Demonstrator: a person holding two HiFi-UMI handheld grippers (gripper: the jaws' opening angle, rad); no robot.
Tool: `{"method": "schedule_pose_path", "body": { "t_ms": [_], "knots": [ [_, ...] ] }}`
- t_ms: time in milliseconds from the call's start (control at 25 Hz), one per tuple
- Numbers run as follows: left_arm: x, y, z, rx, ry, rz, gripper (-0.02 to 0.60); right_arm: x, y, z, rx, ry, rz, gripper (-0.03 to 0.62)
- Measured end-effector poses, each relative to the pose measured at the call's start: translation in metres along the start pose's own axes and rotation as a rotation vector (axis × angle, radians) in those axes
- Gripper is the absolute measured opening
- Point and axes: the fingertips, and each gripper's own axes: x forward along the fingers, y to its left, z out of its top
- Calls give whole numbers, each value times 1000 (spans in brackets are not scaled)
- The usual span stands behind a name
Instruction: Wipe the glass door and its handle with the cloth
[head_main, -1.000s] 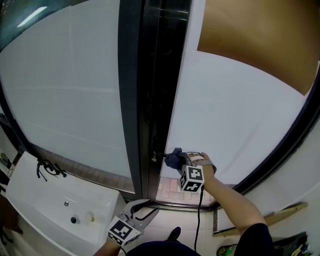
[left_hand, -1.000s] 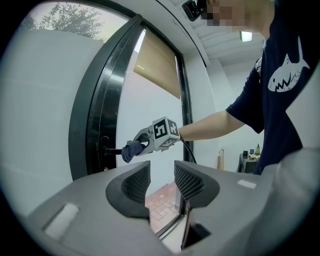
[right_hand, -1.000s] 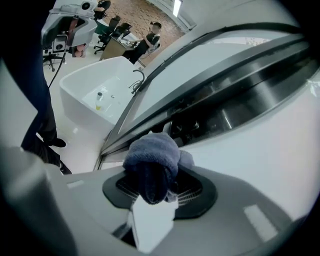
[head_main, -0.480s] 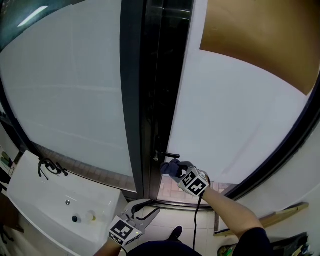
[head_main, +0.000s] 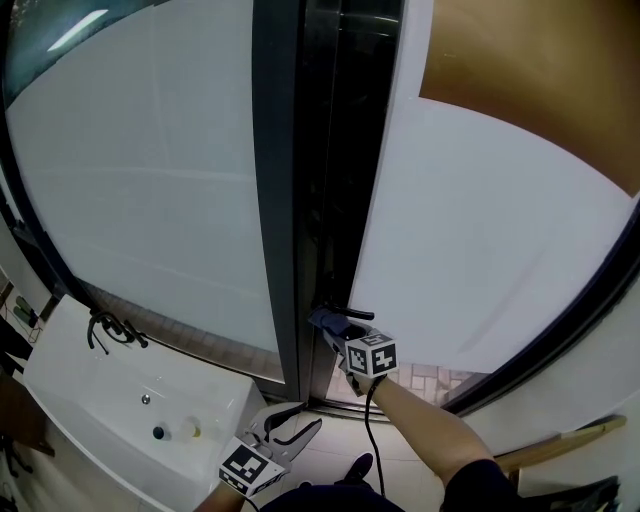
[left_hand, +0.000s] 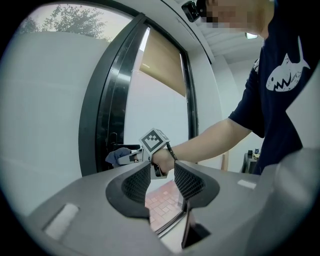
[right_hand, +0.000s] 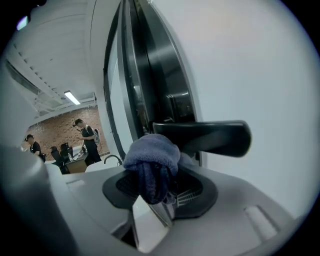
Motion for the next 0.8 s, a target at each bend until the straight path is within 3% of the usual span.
{"method": "schedule_pose_path", "body": {
  "t_ms": [200,400,600,800],
  "knots": [
    [-2,4,-4,-9,14,23,146,22,-1,5,-28,-28,-38,164],
    [-2,8,-9,-10,28,36,146,25,-32,3,-24,-12,-72,164],
    [3,8,-9,-11,30,32,146,20,-41,-1,-128,31,-95,163],
    [9,4,-7,-10,27,15,146,4,-68,-9,-92,54,-169,163]
  ]
}}
